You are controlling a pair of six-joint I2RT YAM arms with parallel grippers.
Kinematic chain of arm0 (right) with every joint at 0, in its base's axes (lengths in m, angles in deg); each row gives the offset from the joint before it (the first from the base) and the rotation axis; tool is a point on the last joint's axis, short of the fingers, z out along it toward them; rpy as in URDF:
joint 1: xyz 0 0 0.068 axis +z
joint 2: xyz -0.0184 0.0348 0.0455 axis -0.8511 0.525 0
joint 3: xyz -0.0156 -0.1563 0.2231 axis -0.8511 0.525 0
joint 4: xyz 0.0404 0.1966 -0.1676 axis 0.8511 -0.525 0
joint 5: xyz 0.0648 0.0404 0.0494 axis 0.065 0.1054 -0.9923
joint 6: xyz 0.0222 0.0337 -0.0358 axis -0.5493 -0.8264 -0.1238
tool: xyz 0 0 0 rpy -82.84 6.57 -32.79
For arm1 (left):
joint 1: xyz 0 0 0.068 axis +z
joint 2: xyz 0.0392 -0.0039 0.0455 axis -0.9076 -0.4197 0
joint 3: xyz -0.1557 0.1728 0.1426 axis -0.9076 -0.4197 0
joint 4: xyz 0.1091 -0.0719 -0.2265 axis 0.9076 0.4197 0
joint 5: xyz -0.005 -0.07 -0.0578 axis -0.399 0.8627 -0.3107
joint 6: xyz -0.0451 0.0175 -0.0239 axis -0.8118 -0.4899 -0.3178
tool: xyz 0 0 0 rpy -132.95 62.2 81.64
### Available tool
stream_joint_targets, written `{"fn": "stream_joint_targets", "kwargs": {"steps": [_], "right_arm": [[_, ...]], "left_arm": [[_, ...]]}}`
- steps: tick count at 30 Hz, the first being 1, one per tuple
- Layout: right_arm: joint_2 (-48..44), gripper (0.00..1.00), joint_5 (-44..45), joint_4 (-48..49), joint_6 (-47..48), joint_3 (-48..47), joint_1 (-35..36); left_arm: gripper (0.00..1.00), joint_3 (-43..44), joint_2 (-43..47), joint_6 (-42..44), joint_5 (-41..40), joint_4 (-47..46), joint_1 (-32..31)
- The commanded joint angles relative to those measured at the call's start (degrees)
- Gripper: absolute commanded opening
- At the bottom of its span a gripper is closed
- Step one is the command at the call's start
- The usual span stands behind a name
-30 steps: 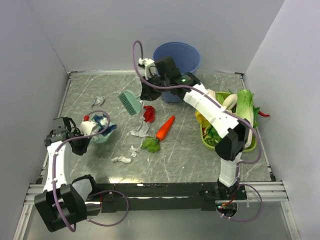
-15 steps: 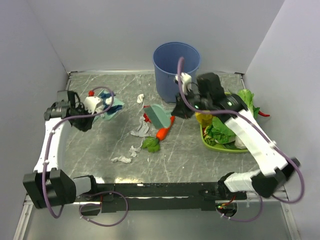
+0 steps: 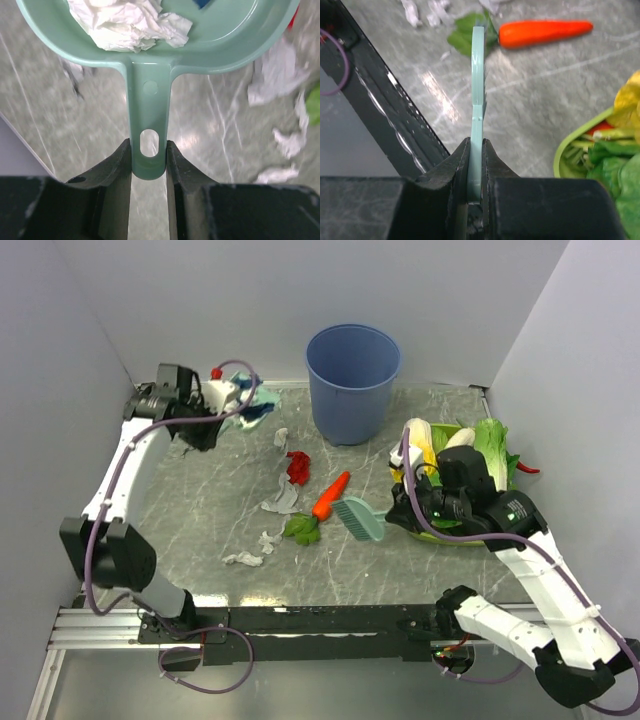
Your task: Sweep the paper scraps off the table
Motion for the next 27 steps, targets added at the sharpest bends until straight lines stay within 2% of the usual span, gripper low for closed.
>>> {"fn": "stream_joint_targets", "kwargs": {"steps": [1, 13, 20, 27], "right_arm": [[-2.87, 0.0, 1.12, -0.25, 2.09, 3.24, -1.43], [-0.69, 0.0, 1.47, -0.51, 3.67, 3.25, -2.58], [2.65, 0.0, 0.42, -0.87, 3.76, 1.05, -5.56], [0.9, 0.0, 1.47, 0.72, 3.85, 2.28, -6.0]], "left_arm": [[0.01, 10.26, -5.88, -5.33, -1.36, 0.3, -2.8], [0.01, 41.36, -25.21, -8.85, -4.09, 2.06, -7.55], [0.01, 47.89, -30.68, -9.74, -4.43, 0.14, -9.4], [0.01, 52.28, -34.28, -8.78, -10.32, -3.2, -12.64]]}}
